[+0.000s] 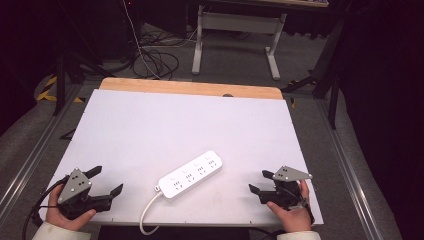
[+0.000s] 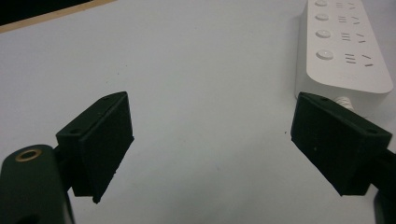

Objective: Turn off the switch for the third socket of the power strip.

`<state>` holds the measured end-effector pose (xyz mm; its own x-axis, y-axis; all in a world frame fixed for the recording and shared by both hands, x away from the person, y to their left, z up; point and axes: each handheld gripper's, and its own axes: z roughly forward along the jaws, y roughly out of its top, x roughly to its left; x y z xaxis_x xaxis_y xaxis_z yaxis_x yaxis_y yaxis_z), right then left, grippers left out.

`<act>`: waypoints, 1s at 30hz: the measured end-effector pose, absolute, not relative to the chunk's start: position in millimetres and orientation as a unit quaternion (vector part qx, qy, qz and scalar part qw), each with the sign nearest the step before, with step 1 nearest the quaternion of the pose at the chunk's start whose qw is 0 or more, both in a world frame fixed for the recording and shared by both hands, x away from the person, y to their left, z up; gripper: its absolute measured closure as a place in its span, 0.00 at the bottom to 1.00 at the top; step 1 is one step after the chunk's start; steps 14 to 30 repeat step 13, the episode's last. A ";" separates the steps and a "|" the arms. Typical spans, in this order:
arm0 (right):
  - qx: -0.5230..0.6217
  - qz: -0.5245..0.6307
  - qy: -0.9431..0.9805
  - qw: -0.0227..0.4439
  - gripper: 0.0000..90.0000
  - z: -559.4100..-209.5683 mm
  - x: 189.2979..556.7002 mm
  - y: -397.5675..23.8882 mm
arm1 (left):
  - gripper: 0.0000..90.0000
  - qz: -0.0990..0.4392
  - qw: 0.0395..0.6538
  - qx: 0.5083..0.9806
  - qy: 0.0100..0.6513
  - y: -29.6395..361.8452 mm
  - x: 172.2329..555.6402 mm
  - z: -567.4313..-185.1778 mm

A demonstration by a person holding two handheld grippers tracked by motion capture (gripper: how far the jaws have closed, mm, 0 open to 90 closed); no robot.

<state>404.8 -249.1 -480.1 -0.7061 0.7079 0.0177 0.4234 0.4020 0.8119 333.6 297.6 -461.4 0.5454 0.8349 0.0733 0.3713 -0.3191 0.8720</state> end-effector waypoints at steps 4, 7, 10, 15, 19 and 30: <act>0.345 0.425 0.821 0.166 0.31 -480.3 405.2 -248.8 | 0.15 0.271 0.431 0.765 0.394 297.9 333.6 -461.2; 0.346 0.422 0.823 0.160 0.31 -480.5 405.9 -247.8 | 0.15 0.272 0.429 0.766 0.393 297.2 333.7 -461.5; 0.343 0.417 0.826 0.162 0.32 -480.6 406.0 -246.4 | 0.15 0.272 0.429 0.766 0.393 297.2 333.7 -461.4; 0.342 0.413 0.827 0.169 0.32 -480.5 405.8 -246.0 | 0.15 0.271 0.428 0.765 0.398 297.3 334.3 -462.0; 0.342 0.413 0.827 0.169 0.32 -480.5 405.8 -246.0 | 0.15 0.271 0.428 0.765 0.398 297.3 334.3 -462.0; 0.342 0.413 0.827 0.169 0.32 -480.5 405.8 -246.0 | 0.15 0.271 0.428 0.765 0.398 297.3 334.3 -462.0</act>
